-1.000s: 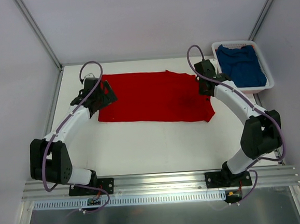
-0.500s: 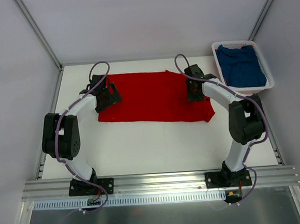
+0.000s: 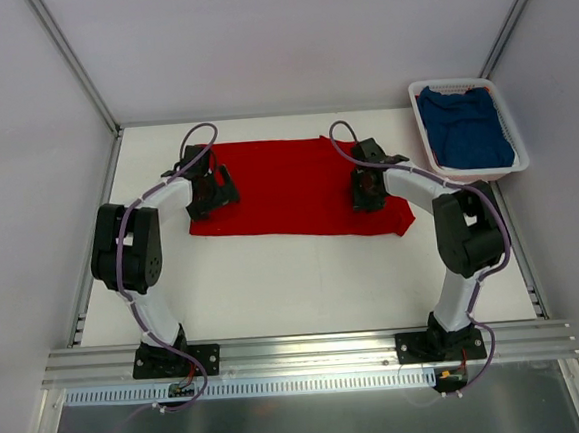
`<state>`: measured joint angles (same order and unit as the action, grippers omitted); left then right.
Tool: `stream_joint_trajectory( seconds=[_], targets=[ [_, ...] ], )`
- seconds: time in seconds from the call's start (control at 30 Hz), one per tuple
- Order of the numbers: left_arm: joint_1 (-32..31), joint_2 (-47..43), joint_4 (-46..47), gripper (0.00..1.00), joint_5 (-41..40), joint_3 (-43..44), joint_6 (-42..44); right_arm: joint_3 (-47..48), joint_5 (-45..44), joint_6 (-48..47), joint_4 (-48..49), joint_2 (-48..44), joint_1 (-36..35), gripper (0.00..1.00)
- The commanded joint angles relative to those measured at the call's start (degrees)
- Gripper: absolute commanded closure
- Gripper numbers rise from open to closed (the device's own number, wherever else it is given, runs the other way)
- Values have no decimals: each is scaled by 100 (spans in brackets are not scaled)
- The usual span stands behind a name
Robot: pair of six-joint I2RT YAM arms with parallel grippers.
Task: Fold and stack the t-shirts
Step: Fold the flattened tshirt in 1/3 of the way
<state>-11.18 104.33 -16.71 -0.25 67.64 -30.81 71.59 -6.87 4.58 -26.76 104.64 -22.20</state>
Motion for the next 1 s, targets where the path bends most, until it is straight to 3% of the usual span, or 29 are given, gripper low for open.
stream_joint_trajectory(
  seconds=[0.0,0.6,0.97],
  targets=[
    [19,104,-148,1,122,197,83,-93,353,175,206,144,-48,65],
    [11,-106,-148,1,87,-294,58,-891,960,368,672,75,-153,64],
    [-51,-1371,-157,1,-124,-1577,-215,-1736,688,702,655,-847,-715,64]
  ],
)
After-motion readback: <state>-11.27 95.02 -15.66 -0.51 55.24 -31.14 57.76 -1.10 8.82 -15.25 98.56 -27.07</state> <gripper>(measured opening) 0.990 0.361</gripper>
